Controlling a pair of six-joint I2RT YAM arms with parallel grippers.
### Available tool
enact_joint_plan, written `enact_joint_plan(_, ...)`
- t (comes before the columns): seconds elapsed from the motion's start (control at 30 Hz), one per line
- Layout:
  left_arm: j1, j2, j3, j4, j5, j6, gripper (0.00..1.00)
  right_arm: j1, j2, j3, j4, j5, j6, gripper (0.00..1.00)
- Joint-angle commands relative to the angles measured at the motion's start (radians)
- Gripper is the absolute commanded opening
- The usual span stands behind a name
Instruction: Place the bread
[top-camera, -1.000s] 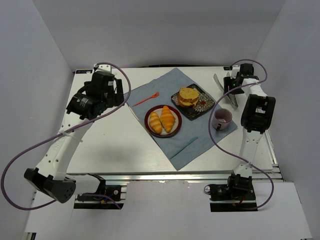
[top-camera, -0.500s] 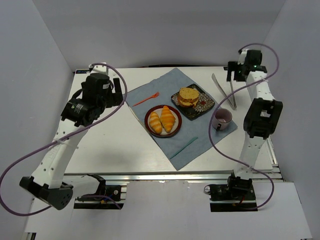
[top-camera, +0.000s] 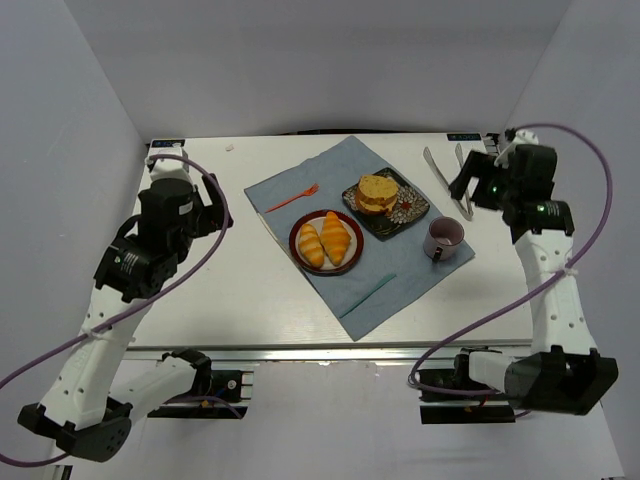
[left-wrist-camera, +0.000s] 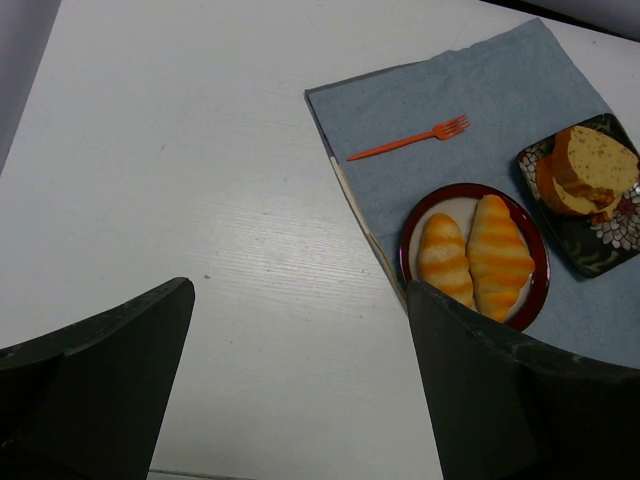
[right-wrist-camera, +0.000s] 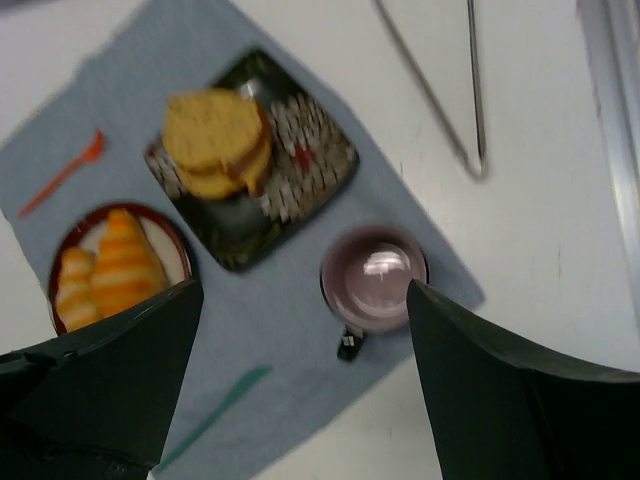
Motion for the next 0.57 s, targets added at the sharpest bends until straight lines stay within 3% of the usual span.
enact_joint_plan(0.0, -0.003, -0.055, -0.027, 0.012, 0.025, -0.044, 0.98, -0.006, -0.067, -0.121, -0.088, 0.001, 0.029, 0.90)
enact_joint_plan(0.23, -0.003, -0.038, -0.020, -0.023, 0.049, -0.065, 0.98, -0.006, -0.153, -0.181, -0.110, -0.022, 0.048, 0.89)
enact_joint_plan(0.53, -0.002, -0.036, -0.006, -0.020, 0.046, -0.053, 0.98, -0.004, -0.126, -0.171, -0.116, -0.026, 0.061, 0.89)
